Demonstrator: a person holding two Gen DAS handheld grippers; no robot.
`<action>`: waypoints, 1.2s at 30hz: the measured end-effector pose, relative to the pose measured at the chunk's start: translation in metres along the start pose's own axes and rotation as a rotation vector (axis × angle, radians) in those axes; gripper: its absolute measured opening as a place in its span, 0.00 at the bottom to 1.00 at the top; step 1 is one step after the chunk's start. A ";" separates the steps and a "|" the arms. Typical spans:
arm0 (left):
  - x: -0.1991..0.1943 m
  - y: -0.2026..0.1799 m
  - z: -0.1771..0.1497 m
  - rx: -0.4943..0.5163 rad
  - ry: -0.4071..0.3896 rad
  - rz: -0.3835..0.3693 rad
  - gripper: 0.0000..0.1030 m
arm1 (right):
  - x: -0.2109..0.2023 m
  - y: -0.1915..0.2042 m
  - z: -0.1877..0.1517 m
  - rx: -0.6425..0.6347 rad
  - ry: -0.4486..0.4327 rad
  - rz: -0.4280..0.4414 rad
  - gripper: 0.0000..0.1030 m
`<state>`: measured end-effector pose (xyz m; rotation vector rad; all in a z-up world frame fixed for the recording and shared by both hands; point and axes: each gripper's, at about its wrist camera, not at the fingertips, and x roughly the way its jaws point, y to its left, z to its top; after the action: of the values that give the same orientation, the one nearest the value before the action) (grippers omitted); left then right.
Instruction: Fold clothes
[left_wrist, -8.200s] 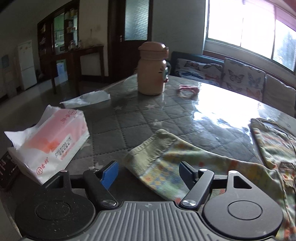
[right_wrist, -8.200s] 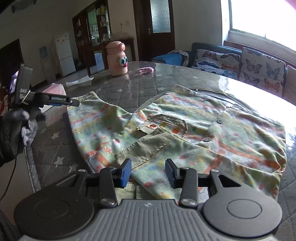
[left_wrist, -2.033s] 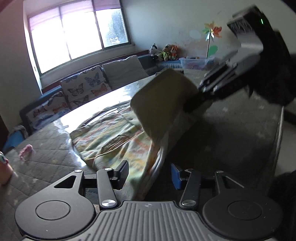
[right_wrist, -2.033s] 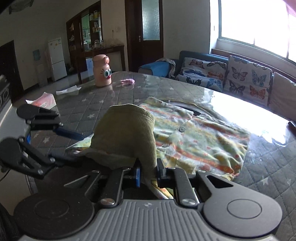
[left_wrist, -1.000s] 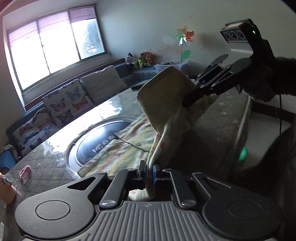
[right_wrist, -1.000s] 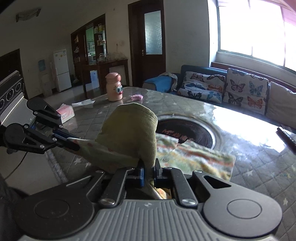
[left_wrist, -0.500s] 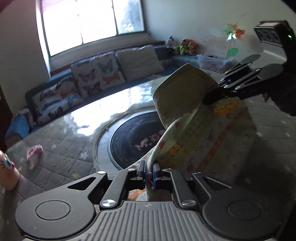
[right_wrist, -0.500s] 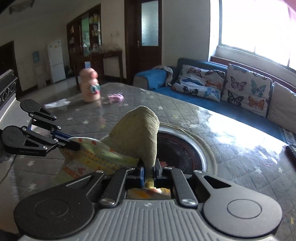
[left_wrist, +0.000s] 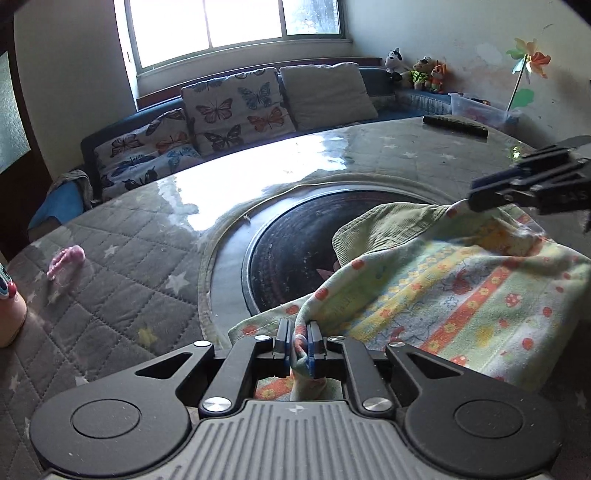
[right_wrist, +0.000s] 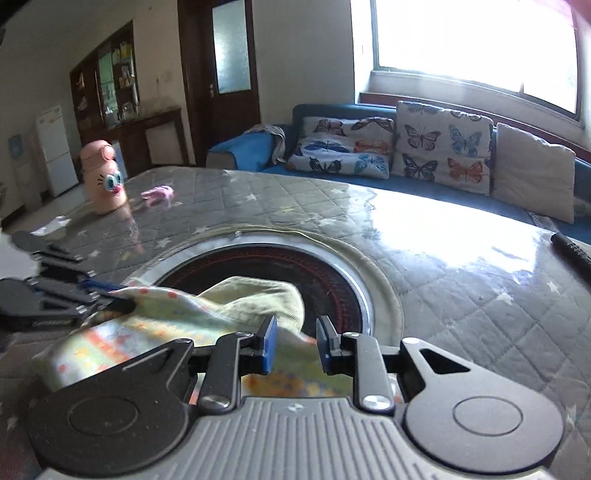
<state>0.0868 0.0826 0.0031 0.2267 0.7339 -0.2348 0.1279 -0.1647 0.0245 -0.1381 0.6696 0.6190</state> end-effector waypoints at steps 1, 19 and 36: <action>0.002 0.001 0.002 0.001 0.003 0.001 0.11 | -0.001 -0.001 -0.004 0.002 0.009 0.008 0.22; -0.007 0.008 0.024 -0.054 -0.055 0.067 0.28 | 0.001 -0.009 -0.006 0.111 0.001 0.063 0.14; 0.039 -0.034 0.044 -0.078 -0.013 -0.101 0.28 | 0.023 -0.022 -0.012 0.201 0.025 0.058 0.13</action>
<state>0.1326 0.0330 0.0044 0.1143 0.7412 -0.3032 0.1478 -0.1751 -0.0007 0.0604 0.7582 0.6031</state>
